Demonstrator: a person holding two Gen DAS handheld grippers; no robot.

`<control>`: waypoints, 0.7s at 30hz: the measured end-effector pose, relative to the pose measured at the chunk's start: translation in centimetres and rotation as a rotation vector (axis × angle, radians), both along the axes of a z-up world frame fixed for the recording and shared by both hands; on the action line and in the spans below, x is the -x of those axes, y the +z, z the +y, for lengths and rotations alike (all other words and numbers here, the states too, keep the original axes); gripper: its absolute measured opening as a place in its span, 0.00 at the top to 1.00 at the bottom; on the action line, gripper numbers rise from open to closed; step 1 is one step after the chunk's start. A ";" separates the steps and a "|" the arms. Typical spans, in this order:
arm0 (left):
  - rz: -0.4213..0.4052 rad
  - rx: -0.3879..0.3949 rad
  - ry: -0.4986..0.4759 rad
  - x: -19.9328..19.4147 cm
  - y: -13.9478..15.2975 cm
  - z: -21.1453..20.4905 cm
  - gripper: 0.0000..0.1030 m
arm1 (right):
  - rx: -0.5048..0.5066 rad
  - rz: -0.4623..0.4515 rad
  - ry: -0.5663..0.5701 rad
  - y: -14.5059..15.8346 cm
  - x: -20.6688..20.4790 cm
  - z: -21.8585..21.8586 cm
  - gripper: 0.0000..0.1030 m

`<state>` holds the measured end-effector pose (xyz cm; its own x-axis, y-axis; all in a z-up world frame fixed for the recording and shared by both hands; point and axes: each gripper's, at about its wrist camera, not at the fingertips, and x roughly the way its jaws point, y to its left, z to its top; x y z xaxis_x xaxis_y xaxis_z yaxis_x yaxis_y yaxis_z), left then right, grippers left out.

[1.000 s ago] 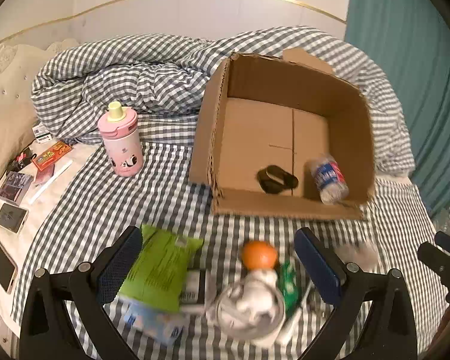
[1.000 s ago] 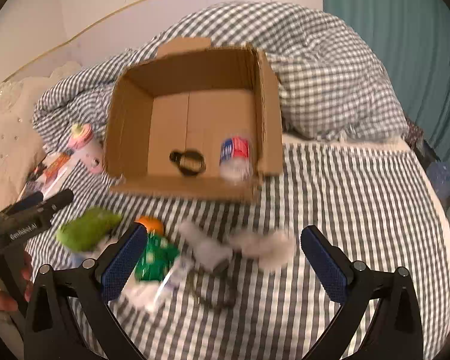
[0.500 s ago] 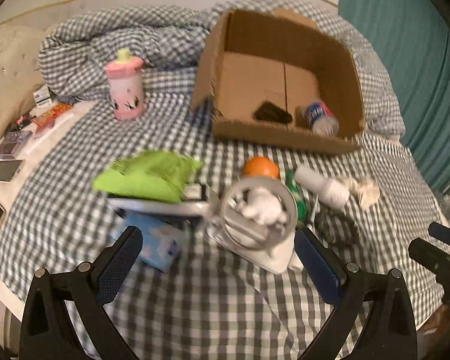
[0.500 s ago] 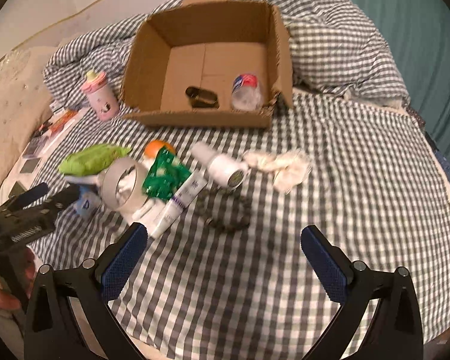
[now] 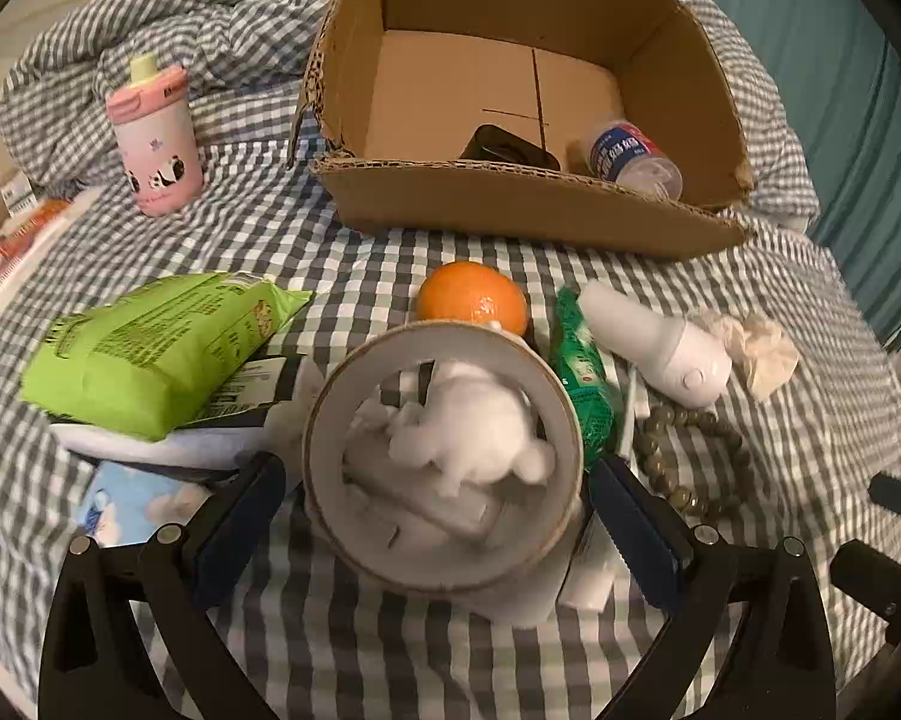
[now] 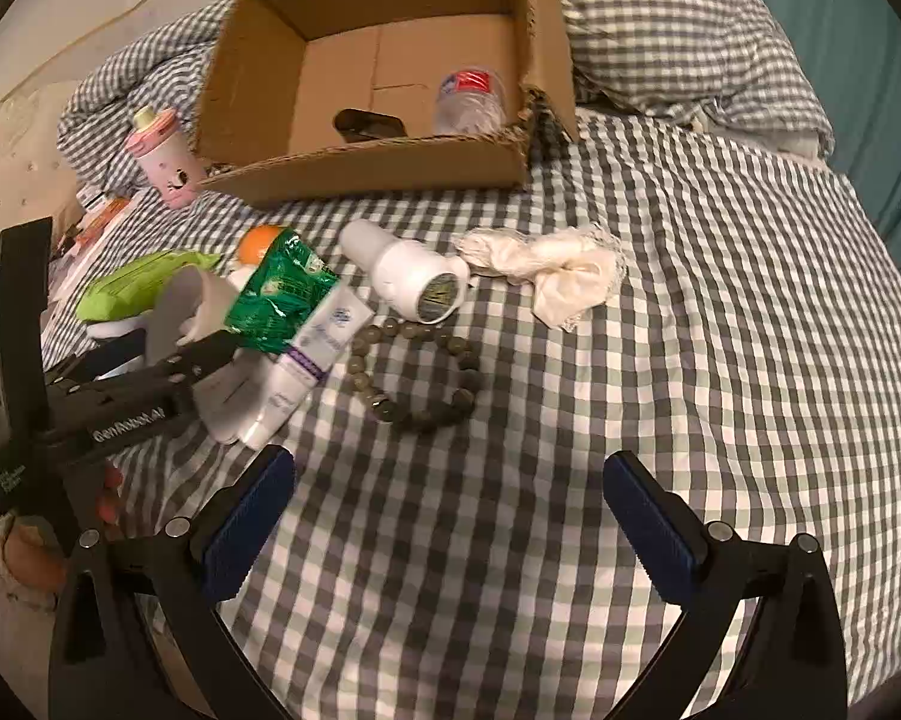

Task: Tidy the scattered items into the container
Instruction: 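Grasp the white tape roll with the left gripper, then grasp the white roll-on bottle with the right gripper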

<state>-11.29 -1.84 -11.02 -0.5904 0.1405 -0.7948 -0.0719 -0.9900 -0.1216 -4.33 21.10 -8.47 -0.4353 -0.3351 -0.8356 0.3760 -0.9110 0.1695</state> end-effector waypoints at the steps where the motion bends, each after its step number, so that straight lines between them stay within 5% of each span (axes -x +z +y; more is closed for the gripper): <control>1: 0.001 -0.015 -0.004 0.1 -0.1 -0.1 0.00 | 0.003 -0.006 -0.003 -0.2 0.3 0.1 0.00; 5: 0.003 -0.032 -0.037 0.1 -0.2 -0.1 0.02 | 0.008 -0.027 -0.010 -1.1 0.9 0.2 0.00; 7: 0.018 -0.051 -0.051 -0.4 0.1 -0.4 0.18 | 0.009 -0.035 -0.008 -1.4 1.0 0.1 0.00; 12: 0.032 -0.088 -0.059 -1.0 1.2 -1.1 0.18 | 0.010 -0.032 -0.005 -1.2 0.8 -0.3 0.00; 21: 0.068 -0.019 -0.058 -2.4 5.0 -1.6 0.18 | 0.021 0.023 0.024 0.8 1.3 -1.4 0.00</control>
